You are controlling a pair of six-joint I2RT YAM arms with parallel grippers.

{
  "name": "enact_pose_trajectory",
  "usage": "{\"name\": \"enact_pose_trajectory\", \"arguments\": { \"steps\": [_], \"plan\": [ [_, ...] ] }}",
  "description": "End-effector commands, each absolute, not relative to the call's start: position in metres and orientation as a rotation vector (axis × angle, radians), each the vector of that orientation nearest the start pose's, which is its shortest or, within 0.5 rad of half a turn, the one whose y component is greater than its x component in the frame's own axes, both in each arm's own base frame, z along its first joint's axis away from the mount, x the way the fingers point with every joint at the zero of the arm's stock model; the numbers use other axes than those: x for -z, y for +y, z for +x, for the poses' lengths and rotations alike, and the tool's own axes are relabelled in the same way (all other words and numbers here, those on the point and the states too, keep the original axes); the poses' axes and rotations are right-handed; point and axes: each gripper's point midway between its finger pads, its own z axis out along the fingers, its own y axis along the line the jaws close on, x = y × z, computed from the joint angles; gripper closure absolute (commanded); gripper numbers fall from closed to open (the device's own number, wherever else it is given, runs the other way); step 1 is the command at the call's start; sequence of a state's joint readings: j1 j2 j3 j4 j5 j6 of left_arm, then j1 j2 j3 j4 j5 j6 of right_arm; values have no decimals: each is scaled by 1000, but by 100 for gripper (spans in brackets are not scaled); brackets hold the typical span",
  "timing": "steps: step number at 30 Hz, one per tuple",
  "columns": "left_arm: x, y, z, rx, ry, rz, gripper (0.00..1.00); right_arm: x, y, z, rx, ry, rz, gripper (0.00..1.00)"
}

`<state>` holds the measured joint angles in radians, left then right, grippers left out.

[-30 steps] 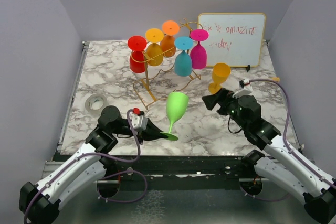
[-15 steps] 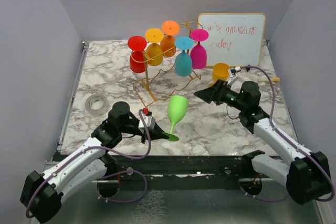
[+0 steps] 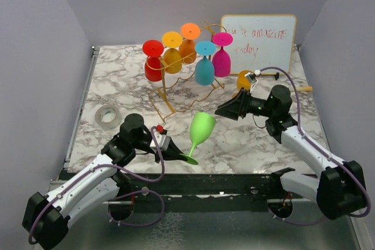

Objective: Take the wine glass off the wine glass rack
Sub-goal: Place the wine glass at the center of the board.

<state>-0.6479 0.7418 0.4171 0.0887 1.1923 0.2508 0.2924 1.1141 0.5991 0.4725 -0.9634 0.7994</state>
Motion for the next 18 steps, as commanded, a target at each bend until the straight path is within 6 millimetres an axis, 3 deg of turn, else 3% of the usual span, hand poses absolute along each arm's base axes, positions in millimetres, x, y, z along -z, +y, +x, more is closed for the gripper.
{"name": "enact_pose_trajectory", "arguments": {
  "steps": [1, 5, 11, 18],
  "plan": [
    [-223, -252, 57, 1371, 881, 1565, 100, -251, 242, 213, -1656, 1791, -571, 8],
    [-222, -250, 52, 1396, 851, 1585, 100, -261, 242, 196, -1726, 1739, -697, 8],
    [-223, -248, 46, 1418, 807, 1609, 100, -263, 241, 195, -1716, 1757, -720, 8],
    [-224, -246, 42, 1430, 783, 1620, 100, -258, 248, 189, -1779, 1772, -757, 18]
  ]
}}
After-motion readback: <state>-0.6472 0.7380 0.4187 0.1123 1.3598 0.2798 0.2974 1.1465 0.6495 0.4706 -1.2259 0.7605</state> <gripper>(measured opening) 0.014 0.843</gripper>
